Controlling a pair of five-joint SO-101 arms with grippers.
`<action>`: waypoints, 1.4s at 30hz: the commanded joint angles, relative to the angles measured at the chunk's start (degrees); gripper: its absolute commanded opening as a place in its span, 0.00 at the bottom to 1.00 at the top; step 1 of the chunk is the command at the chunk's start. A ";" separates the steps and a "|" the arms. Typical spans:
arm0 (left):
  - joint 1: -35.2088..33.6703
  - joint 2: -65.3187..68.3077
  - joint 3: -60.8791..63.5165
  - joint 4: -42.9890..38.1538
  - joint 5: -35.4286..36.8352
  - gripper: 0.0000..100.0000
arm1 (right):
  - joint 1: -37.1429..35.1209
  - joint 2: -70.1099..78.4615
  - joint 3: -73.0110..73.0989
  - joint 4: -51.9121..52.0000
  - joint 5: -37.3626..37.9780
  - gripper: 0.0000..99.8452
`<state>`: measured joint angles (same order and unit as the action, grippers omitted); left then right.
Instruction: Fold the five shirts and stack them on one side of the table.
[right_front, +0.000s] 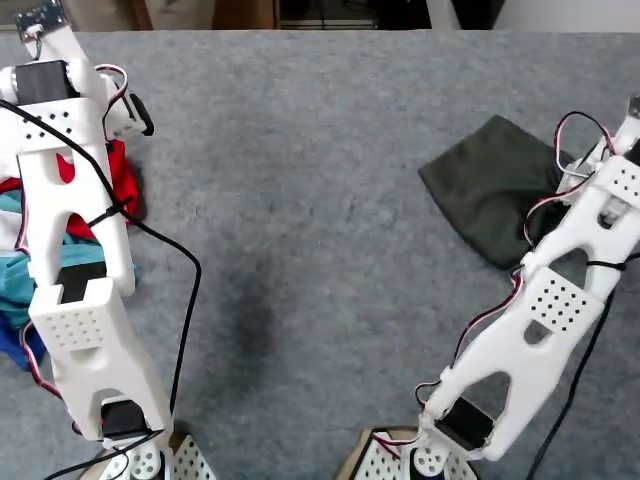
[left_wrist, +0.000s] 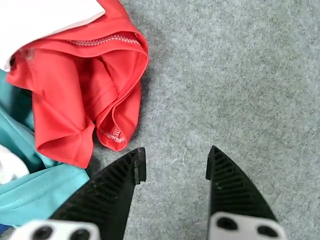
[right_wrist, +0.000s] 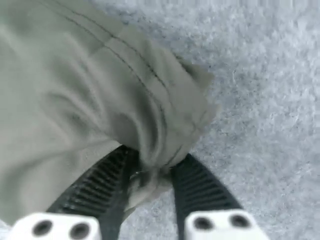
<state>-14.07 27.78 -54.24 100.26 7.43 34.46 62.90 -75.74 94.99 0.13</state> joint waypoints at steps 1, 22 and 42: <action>0.62 -3.12 -0.26 0.35 -0.18 0.21 | 1.10 -2.15 -7.43 -0.62 1.58 0.17; 22.77 8.31 -0.26 0.44 -0.97 0.20 | -13.85 2.59 -8.57 -9.58 15.38 0.00; 17.14 9.27 -0.18 0.44 -0.88 0.20 | -24.48 8.75 -20.26 -11.87 27.34 0.00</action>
<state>3.78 37.63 -53.71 100.26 6.02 6.24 78.02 -90.07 78.02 27.30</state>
